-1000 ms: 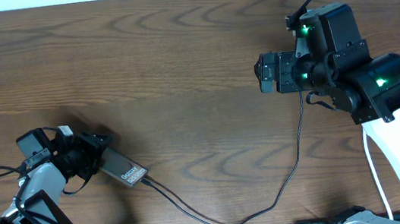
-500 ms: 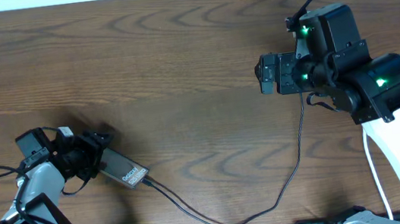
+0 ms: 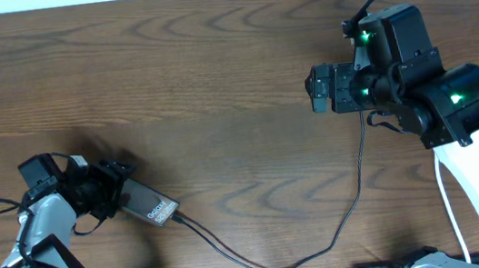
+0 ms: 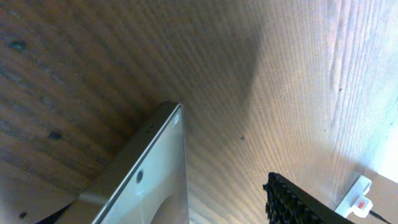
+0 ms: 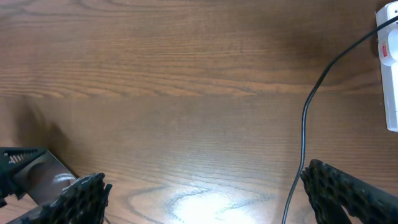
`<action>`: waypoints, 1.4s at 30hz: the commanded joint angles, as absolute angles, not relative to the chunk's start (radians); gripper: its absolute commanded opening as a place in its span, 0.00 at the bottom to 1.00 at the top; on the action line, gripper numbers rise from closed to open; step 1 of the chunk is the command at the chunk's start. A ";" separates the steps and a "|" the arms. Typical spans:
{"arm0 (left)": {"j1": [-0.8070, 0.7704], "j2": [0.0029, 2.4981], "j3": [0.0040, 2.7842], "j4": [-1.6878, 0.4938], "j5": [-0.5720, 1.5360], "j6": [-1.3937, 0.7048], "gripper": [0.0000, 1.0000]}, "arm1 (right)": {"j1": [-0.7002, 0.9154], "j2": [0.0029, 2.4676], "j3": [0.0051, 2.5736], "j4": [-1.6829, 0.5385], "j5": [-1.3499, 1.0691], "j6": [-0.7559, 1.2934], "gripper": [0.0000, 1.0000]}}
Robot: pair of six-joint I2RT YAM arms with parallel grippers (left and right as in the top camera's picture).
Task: Plug charger to phone and switch on socket
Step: 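Lower the phone flat onto the table with the left gripper and release, then raise the left gripper off the phone and move right gripper to strip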
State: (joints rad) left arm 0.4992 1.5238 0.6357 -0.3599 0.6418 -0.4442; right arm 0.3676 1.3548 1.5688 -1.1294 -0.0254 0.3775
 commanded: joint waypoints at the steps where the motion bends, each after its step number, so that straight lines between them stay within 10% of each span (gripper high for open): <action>1: 0.498 1.570 0.586 -0.415 0.442 -0.441 0.73 | 0.361 1.362 1.568 -1.130 -0.010 0.361 0.99; 42: 0.458 1.343 0.886 -0.558 0.342 -0.210 0.92 | 0.361 1.362 1.567 -1.144 0.025 0.354 0.99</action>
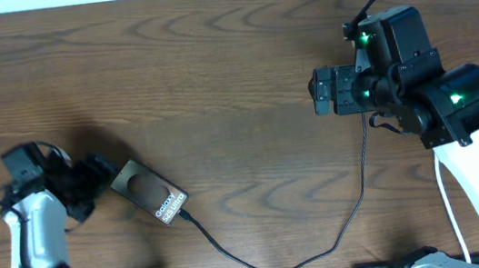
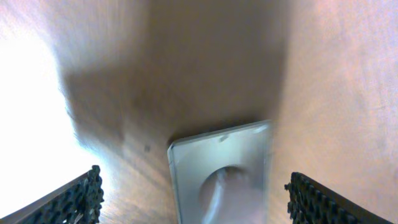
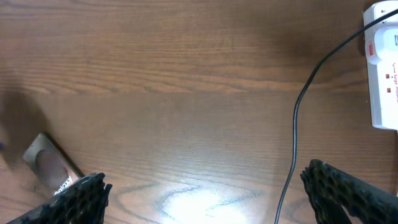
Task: Plug charger to phone and switch on socket
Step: 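Raise the left gripper off the phone and move right gripper to strip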
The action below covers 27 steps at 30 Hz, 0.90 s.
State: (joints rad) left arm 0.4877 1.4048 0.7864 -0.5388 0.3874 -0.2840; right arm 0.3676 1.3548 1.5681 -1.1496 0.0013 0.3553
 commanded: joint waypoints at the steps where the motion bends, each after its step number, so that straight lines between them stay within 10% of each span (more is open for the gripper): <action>1: 0.438 1.335 0.915 -0.572 0.342 -0.208 0.92 | 0.361 1.362 1.567 -1.143 0.029 0.366 0.99; 18: -0.342 1.348 1.267 -0.657 -0.176 -0.131 0.92 | 0.361 1.365 1.550 -1.204 0.031 0.369 0.99; 27: -0.438 1.348 1.266 -0.649 -0.180 -0.131 0.92 | 0.353 1.387 1.549 -1.221 0.021 0.370 0.99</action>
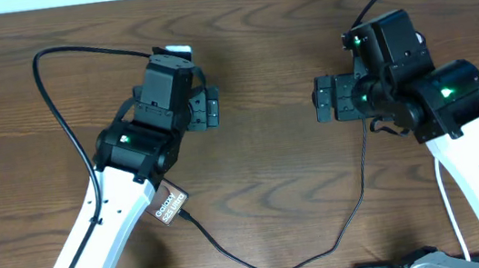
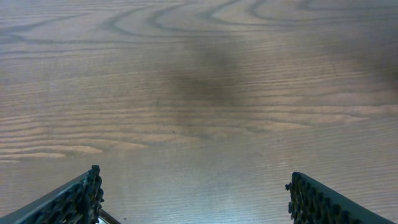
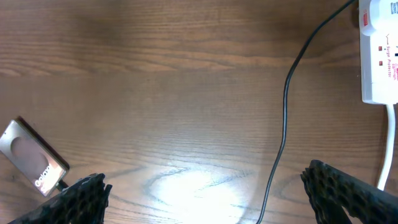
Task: Plug charger to phone and switch on socket
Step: 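Raise the left gripper off the phone and move right gripper to strip, then lower the right gripper over the power strip's orange switch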
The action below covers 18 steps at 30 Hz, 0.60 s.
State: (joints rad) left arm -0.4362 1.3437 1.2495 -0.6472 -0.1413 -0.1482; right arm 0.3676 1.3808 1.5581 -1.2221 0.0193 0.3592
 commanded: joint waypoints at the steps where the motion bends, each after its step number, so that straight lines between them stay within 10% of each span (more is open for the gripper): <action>1: -0.438 1.348 1.266 -0.650 -0.181 -0.131 0.92 | 0.345 1.388 1.549 -1.217 0.012 0.369 0.99; 18: -0.438 1.348 1.266 -0.650 -0.181 -0.131 0.92 | -0.364 1.546 1.558 -1.136 -0.712 -0.060 0.99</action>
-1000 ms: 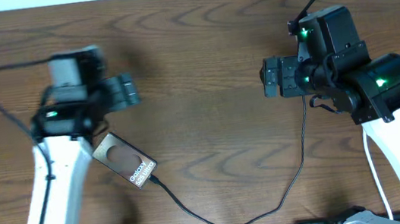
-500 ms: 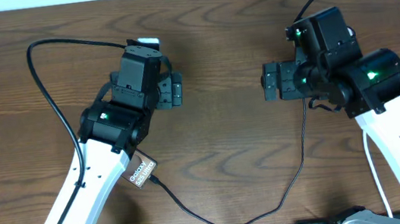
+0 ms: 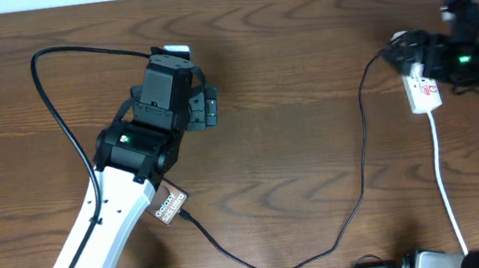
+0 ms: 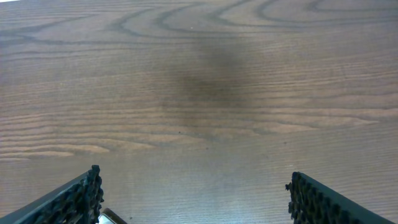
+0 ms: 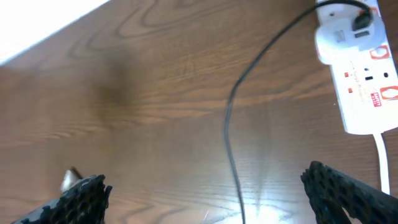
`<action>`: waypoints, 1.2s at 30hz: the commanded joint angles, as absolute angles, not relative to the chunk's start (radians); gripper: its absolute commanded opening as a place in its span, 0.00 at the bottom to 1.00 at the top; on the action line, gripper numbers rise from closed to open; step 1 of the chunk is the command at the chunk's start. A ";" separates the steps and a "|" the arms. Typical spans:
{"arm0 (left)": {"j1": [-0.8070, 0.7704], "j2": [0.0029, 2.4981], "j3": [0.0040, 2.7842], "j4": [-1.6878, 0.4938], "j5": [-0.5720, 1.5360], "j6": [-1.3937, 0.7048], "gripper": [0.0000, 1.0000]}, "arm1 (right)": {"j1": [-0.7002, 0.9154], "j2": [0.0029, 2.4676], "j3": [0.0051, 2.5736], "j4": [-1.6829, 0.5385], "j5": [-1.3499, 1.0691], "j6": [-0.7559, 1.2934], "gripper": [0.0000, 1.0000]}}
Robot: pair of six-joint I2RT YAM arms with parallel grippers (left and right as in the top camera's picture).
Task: Plug charger to phone and switch on socket
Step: 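Lower the right gripper over the power strip's orange switch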
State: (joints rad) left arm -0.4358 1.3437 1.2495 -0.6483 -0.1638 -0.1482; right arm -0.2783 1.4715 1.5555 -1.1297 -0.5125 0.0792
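The phone (image 3: 168, 205) lies face down at the front left, half under my left arm, with the black charger cable (image 3: 362, 183) in its lower end. From there the cable loops along the front edge and up to the white socket strip (image 3: 423, 91) at the right. My left gripper (image 3: 212, 110) hangs open above bare wood; a corner of the phone (image 4: 112, 218) peeks in at the bottom. My right gripper (image 3: 402, 52) is open by the strip's far end. The strip (image 5: 354, 81) carries the black plug (image 5: 364, 18) and red switches.
A white lead (image 3: 445, 191) runs from the strip toward the front edge. The table's far edge (image 5: 37, 43) meets a white surface. My left arm's own black cable (image 3: 58, 110) arcs over the left side of the table.
My right arm has gone from the middle right of the table out to the right edge, beside the socket strip, which now shows uncovered from above. The left arm and phone have not moved.
My left gripper was low at the front left, at the phone, with the cable plugged in. Then it was open and drawn back left, the phone lying flat. Then the left arm stood raised over the table's middle, and now the right gripper is at the socket strip.
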 commanded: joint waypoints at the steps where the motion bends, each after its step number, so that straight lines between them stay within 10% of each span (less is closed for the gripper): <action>1: -0.438 1.348 1.266 -0.650 -0.181 -0.131 0.92 | -0.390 1.582 1.565 -1.142 -0.730 -0.085 0.99; 36: -0.438 1.348 1.266 -0.650 -0.181 -0.131 0.93 | -0.452 2.102 1.722 -0.913 -0.466 -0.357 0.99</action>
